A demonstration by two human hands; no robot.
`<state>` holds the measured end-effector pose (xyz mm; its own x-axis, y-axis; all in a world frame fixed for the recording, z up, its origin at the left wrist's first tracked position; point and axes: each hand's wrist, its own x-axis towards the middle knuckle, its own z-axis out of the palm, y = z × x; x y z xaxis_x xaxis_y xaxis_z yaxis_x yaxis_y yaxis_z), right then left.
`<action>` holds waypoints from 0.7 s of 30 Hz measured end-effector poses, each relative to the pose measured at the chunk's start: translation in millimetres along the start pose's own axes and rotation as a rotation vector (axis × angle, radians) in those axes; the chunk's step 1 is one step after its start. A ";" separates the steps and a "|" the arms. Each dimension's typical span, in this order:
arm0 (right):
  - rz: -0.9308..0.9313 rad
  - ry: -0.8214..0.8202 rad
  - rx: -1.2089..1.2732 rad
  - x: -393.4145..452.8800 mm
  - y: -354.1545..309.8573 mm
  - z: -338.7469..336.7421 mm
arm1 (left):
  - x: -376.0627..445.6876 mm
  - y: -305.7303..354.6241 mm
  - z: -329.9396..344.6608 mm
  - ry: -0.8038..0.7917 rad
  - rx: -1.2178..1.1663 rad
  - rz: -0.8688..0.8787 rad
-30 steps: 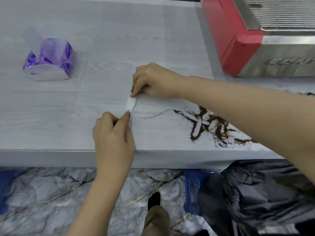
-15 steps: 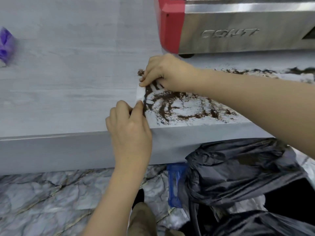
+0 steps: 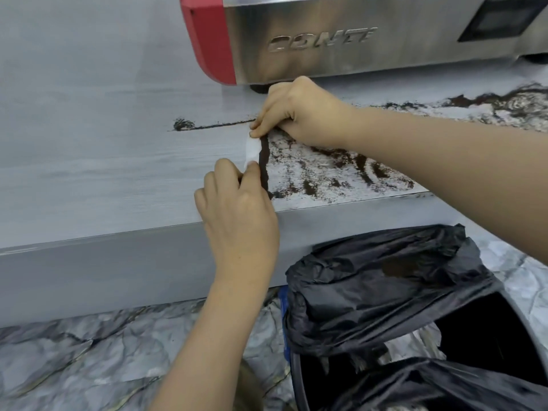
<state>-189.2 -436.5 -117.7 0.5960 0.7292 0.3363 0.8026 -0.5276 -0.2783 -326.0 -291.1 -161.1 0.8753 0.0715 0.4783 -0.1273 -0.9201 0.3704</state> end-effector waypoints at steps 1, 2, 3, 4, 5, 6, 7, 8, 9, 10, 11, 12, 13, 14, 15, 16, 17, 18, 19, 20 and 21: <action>0.005 0.007 0.000 -3.8 3.0 -1.9 | 0.2 4.0 1.9 0.003 0.008 0.007; 0.014 0.012 0.001 -7.4 5.8 -3.8 | 0.5 7.7 3.7 0.004 0.018 0.012; 0.022 0.017 0.001 -10.7 8.3 -5.8 | 0.9 11.6 5.6 0.006 0.027 0.015; 0.027 0.022 0.001 -13.6 10.8 -7.7 | 1.5 15.3 7.2 0.007 0.036 0.019; 0.029 0.028 0.000 -16.2 13.3 -9.2 | 2.0 19.0 9.0 0.006 0.047 0.025; 0.033 0.034 0.000 -18.8 16.2 -10.5 | 2.7 22.6 10.6 0.002 0.055 0.032; 0.038 0.037 -0.001 -21.7 19.2 -11.8 | 3.3 26.1 12.3 -0.001 0.060 0.039; 0.043 0.040 -0.003 -24.7 22.1 -13.5 | 4.1 29.5 14.0 -0.003 0.064 0.046; 0.050 0.042 -0.006 -28.1 25.0 -15.2 | 4.8 32.6 15.7 -0.002 0.067 0.052; 0.060 0.041 -0.010 -31.8 27.5 -17.5 | 5.4 35.8 17.4 -0.002 0.067 0.058; 0.074 0.038 -0.013 -35.6 29.6 -20.2 | 6.0 38.9 19.1 -0.002 0.064 0.067; 0.088 0.034 -0.013 -39.5 31.6 -23.0 | 6.5 42.2 20.7 -0.003 0.060 0.078; 0.100 0.033 -0.013 -43.4 33.5 -25.8 | 7.0 45.4 22.4 -0.006 0.054 0.087; 0.110 0.033 -0.013 -47.4 35.3 -28.4 | 7.8 48.5 24.0 -0.011 0.048 0.096; 0.118 0.035 -0.014 -51.4 37.2 -30.9 | 8.6 51.9 25.7 -0.017 0.043 0.104; 0.125 0.036 -0.016 -55.3 39.1 -33.0 | 9.2 55.3 27.3 -0.022 0.038 0.112; 0.131 0.036 -0.021 -59.5 40.7 -35.0 | 9.7 58.7 28.9 -0.027 0.035 0.121; 0.137 0.038 -0.027 -63.5 42.3 -36.9 | 10.1 62.0 30.5 -0.031 0.032 0.131; 0.142 0.042 -0.032 -67.7 43.9 -38.8 | 10.6 65.1 32.0 -0.035 0.028 0.142; 0.146 0.045 -0.038 -71.8 45.2 -40.8 | 11.2 67.8 33.3 -0.040 0.020 0.152; 0.154 0.048 -0.044 -76.1 46.5 -43.0 | 12.0 70.1 34.4 -0.046 0.011 0.164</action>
<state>-196.1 -535.3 -117.5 0.7115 0.6172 0.3358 0.7016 -0.6508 -0.2903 -308.4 -368.0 -156.7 0.8640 -0.0973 0.4941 -0.2649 -0.9222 0.2816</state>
